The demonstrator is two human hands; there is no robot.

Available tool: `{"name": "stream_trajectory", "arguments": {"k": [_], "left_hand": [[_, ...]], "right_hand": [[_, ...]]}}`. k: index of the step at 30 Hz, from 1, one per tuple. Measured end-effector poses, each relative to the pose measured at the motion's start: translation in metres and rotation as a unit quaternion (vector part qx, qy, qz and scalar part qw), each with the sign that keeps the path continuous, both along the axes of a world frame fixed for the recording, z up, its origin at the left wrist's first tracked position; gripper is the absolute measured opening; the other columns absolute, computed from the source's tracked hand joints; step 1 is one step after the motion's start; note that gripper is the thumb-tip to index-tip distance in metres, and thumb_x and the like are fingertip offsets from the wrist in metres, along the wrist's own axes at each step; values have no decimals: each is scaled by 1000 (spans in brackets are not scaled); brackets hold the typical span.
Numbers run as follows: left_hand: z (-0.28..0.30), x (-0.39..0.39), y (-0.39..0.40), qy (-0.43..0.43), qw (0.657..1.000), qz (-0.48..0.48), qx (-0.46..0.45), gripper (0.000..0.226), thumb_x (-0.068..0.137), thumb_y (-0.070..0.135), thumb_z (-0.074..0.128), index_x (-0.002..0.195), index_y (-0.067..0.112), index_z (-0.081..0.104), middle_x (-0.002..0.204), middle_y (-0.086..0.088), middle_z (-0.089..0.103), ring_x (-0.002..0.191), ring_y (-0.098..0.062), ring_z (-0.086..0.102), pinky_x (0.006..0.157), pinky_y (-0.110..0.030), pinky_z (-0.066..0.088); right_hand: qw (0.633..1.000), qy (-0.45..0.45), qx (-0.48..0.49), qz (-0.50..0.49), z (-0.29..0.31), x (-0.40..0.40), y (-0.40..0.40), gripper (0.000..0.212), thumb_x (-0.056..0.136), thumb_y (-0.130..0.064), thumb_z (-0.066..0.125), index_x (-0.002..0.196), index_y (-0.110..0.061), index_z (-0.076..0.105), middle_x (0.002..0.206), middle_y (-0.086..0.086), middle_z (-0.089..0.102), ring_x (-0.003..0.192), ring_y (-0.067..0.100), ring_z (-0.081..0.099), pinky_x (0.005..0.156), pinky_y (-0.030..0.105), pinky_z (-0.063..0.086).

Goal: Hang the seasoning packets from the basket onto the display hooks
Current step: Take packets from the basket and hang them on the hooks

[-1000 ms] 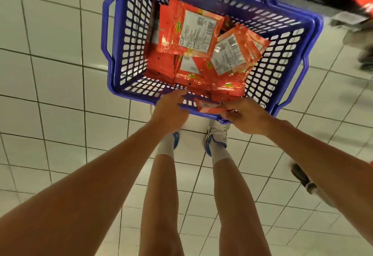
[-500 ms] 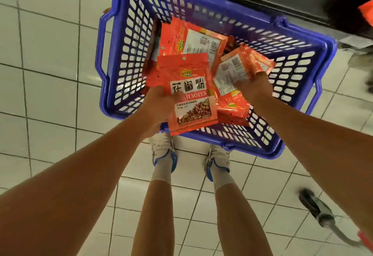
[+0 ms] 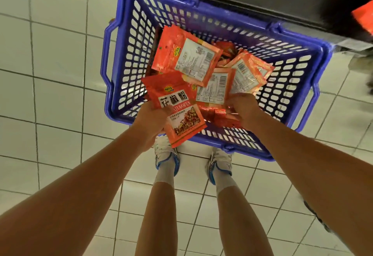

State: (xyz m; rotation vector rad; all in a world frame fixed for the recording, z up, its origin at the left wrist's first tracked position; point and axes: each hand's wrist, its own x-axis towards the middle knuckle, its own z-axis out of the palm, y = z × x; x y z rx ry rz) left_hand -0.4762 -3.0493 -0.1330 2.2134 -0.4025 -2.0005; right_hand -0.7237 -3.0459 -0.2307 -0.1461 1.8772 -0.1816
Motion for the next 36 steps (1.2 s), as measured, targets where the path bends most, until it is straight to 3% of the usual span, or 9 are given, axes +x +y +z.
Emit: {"name": "stream_trajectory", "arguments": {"k": [5, 9, 13, 17, 21, 24, 26, 32, 36], "left_hand": [[2, -3, 7, -7, 1000, 10, 5, 20, 99, 9, 58, 102, 25, 71, 100, 1, 79, 96, -25, 75, 88, -55, 59], [5, -4, 13, 4, 998, 54, 15, 22, 98, 5, 56, 107, 20, 69, 107, -5, 77, 102, -30, 73, 92, -54, 57], [16, -6, 13, 21, 995, 94, 12, 24, 96, -1, 53, 108, 15, 68, 100, -8, 77, 100, -35, 73, 84, -50, 58], [33, -19, 6, 30, 991, 126, 16, 27, 101, 15, 56, 127, 9, 63, 112, -13, 75, 103, -35, 72, 91, -53, 57], [61, -38, -4, 86, 984, 158, 3, 59, 93, 56, 58, 129, 10, 63, 117, -18, 73, 106, -39, 71, 95, -57, 54], [82, -41, -4, 96, 987, 122, -31, 34, 96, 25, 66, 124, 6, 64, 115, -20, 74, 99, -37, 74, 89, -54, 59], [102, -39, -5, 106, 986, 119, -45, 23, 98, 9, 62, 120, 3, 65, 112, -20, 75, 96, -35, 75, 79, -50, 63], [195, -46, -17, 154, 978, 94, -105, 21, 97, 11, 63, 117, 9, 68, 107, -13, 77, 92, -29, 77, 61, -36, 62], [275, -48, -26, 178, 965, 75, -176, 21, 97, 15, 65, 117, 11, 69, 111, -14, 76, 99, -31, 75, 73, -39, 63]], "right_hand": [[998, -60, -19, -21, 9, 17, -6, 10, 85, -14, 77, 91, -15, 69, 83, 1, 75, 70, 17, 70, 61, 32, 58], [995, -71, -39, -62, 5, 36, -4, 12, 89, 1, 64, 90, -11, 65, 104, 14, 74, 90, 30, 75, 81, 49, 63], [972, 81, -177, 128, 25, 42, 15, 14, 87, -11, 62, 75, -15, 56, 80, 2, 68, 73, 17, 64, 66, 40, 57], [848, 96, -415, 315, 82, 30, 42, 20, 94, -12, 66, 78, -8, 54, 75, -8, 63, 63, 5, 54, 54, 25, 44], [658, 35, -515, 549, 136, 23, 64, 5, 84, -3, 70, 85, -4, 66, 123, 15, 68, 97, 30, 69, 76, 37, 57], [621, 19, -528, 580, 170, 15, 65, 14, 85, -17, 77, 92, -5, 72, 132, 16, 66, 119, 36, 65, 92, 44, 57], [654, 27, -516, 553, 195, 9, 59, 33, 89, -38, 70, 102, -7, 73, 134, 12, 66, 123, 32, 63, 99, 41, 53], [924, -21, -353, 143, 282, 7, -5, 28, 86, -46, 73, 107, -47, 55, 132, -4, 63, 107, 7, 67, 88, 30, 56], [937, -172, -296, -71, 362, 9, -43, 14, 93, -20, 72, 106, -16, 73, 99, 10, 78, 83, 24, 76, 68, 37, 60]]}}
